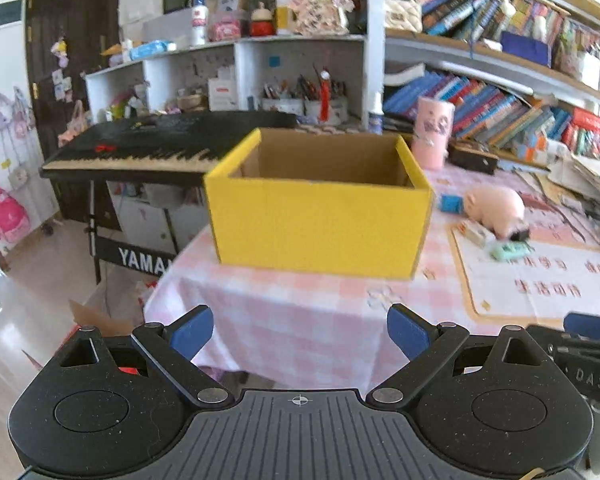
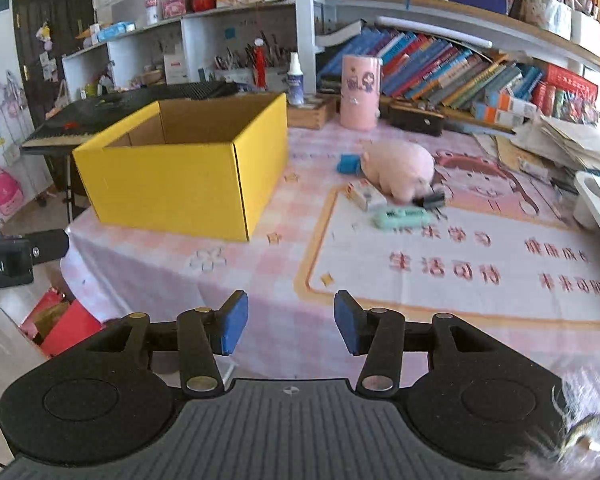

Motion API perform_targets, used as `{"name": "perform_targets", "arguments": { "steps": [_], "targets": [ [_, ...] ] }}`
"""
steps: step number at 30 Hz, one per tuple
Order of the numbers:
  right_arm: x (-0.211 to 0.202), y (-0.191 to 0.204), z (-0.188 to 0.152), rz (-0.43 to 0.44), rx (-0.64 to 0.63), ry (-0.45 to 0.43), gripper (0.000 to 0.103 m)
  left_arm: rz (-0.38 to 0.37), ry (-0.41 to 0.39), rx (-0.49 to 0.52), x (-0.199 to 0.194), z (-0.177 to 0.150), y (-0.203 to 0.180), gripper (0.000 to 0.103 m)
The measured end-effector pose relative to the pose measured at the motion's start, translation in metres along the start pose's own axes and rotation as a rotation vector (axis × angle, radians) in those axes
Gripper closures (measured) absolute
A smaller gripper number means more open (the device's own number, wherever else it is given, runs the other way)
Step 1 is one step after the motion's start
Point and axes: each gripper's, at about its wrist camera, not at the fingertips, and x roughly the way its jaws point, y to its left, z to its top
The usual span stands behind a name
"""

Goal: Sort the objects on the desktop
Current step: 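Withdraw both open tools from the box back over the table, then grasp the mint-green tape dispenser with the left tool while the right approaches the binder clip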

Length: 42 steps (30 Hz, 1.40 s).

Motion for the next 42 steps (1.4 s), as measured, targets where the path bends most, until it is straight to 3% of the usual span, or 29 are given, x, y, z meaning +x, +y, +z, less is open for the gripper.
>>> {"name": "perform_targets", "arguments": {
  "steps": [25,42],
  "targets": [
    [-0.019,-0.053,-0.017,-0.179,0.097,0.027,0.051,-0.239,0.106,0.161,0.025,-0.004,-0.078,0.008],
    [0.012,-0.119,0.005,-0.197,0.123,0.063,0.051,-0.255,0.139,0.168,0.064,0.019,-0.14,0.008]
  ]
}}
